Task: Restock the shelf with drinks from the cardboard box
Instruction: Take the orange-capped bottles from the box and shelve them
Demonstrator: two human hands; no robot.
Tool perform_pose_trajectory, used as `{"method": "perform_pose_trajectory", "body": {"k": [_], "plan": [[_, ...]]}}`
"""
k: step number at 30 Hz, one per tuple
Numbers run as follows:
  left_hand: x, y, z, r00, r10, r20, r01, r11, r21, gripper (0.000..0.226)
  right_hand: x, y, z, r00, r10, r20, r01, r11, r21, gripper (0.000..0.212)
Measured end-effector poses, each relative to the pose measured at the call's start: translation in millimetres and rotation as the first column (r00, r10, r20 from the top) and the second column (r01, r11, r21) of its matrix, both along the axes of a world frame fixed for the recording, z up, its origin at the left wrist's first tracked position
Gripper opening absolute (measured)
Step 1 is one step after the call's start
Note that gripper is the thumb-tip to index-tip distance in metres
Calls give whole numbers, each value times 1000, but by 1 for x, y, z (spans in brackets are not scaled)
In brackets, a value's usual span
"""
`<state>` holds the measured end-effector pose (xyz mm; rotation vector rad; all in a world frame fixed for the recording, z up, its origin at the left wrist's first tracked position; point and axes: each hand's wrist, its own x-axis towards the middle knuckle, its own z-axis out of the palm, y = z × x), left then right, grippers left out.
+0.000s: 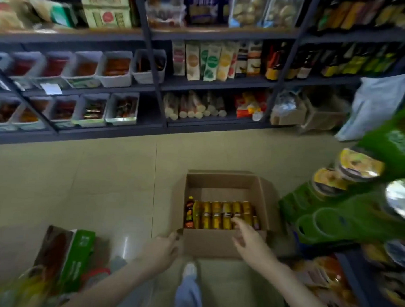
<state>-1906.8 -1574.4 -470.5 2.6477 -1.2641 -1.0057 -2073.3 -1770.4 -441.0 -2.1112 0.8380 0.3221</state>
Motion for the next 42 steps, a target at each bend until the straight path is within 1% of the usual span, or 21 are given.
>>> {"method": "perform_pose_trajectory", "body": {"k": [3, 6, 11, 14, 16, 19, 21, 24, 25, 27, 30, 32, 35, 37, 40, 42], "plan": [[66, -25, -73, 1000, 18, -14, -17, 996, 84, 41, 65, -20, -85, 995, -22, -94, 28, 998, 61, 62], [110, -45, -152, 999, 49, -17, -47, 994, 104, 45, 110, -30, -179, 984, -42, -176, 64, 991, 117, 64], [133, -73, -292, 987, 157, -11, -156, 984, 84, 47, 156, -31, -331, 968, -106, -229, 164, 954, 253, 72], [131, -80, -365, 976, 210, -53, -204, 974, 97, 52, 181, -29, -406, 967, -48, -249, 128, 940, 318, 74], [131, -81, -407, 968, 244, -54, -236, 965, 117, 57, 201, -28, -450, 969, -12, -247, 94, 941, 324, 74], [134, -77, -452, 938, 341, -61, -330, 933, 146, 63, 231, -25, -506, 962, -50, -267, 133, 945, 300, 75], [135, -73, -470, 917, 389, -86, -377, 917, 131, 66, 245, -21, -533, 961, -94, -262, 167, 948, 272, 81], [134, -68, -479, 903, 413, -122, -402, 910, 101, 66, 251, -11, -554, 967, -192, -167, 221, 959, 179, 89], [133, -66, -478, 902, 412, -127, -402, 910, 99, 66, 251, -10, -555, 965, -224, -139, 246, 954, 170, 91], [129, -66, -467, 903, 408, -138, -399, 913, 88, 65, 250, -13, -550, 945, -305, -117, 324, 923, 210, 92], [128, -77, -433, 886, 425, -187, -425, 904, 41, 63, 247, -26, -523, 885, -457, -85, 457, 820, 346, 90], [128, -94, -399, 833, 479, -276, -494, 869, 17, 60, 235, -40, -482, 848, -525, -68, 499, 750, 434, 89], [129, -132, -320, 694, 529, -488, -575, 815, 67, 48, 207, -66, -387, 800, -598, -59, 540, 673, 506, 85], [132, -163, -262, 612, 497, -615, -566, 819, 98, 39, 185, -81, -309, 762, -646, -35, 551, 621, 558, 87], [129, -208, -164, 493, 373, -786, -557, 829, 44, 33, 151, -98, -191, 725, -687, 35, 526, 587, 615, 89], [120, -230, -100, 425, 245, -871, -494, 869, 3, 38, 126, -102, -123, 709, -695, 124, 509, 625, 592, 91]]}}
